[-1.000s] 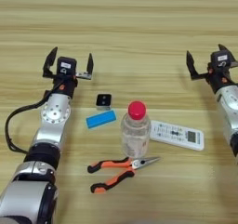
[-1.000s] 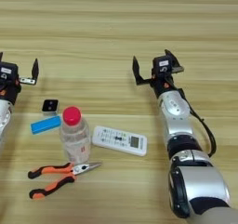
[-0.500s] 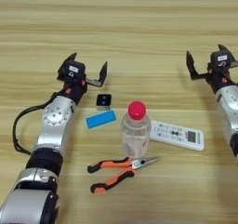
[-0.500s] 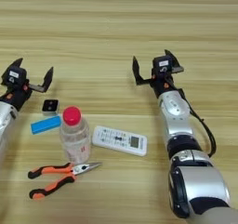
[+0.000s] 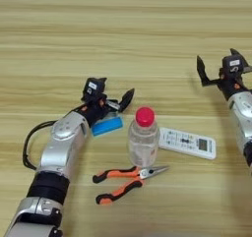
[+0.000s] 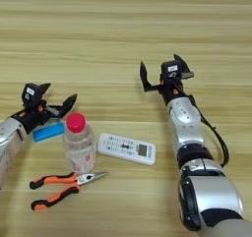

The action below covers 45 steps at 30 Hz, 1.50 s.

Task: Move the objects on the table

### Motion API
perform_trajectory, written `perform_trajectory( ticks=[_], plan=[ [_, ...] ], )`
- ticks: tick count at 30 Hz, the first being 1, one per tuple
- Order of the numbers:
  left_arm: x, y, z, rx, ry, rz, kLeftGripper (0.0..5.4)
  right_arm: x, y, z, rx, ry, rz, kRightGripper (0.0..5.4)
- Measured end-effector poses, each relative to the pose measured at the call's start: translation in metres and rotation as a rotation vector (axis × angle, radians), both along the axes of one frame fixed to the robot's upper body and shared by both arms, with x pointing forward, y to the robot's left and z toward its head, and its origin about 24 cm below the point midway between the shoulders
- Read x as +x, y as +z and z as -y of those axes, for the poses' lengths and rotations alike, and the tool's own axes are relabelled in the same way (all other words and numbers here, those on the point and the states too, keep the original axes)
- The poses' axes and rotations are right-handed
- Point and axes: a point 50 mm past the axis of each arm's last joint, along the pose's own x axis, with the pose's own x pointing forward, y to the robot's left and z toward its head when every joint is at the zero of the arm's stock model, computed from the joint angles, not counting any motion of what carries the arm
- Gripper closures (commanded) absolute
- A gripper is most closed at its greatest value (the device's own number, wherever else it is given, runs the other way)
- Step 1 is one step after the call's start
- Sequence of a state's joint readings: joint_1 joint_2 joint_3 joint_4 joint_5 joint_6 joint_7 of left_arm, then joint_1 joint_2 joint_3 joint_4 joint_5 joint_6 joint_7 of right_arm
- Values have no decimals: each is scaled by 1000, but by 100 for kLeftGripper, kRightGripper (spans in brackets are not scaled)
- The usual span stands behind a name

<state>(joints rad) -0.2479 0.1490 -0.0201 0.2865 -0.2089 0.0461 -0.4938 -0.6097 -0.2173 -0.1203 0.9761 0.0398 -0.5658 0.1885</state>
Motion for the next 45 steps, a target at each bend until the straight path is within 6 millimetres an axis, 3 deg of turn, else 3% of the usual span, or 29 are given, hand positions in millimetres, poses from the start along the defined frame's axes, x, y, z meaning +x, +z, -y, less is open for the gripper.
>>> perform_trajectory(
  ticks=[3,31,45],
  plan=[
    [-2,4,1,-7,0,-13,0,0,1,0,-1,2,8,2],
    [-11,-25,-9,95,53,-154,0,0,1,-2,-2,6,8,2],
    [-8,-26,-9,140,42,-146,136,0,1,-2,-3,8,8,0]
  ],
)
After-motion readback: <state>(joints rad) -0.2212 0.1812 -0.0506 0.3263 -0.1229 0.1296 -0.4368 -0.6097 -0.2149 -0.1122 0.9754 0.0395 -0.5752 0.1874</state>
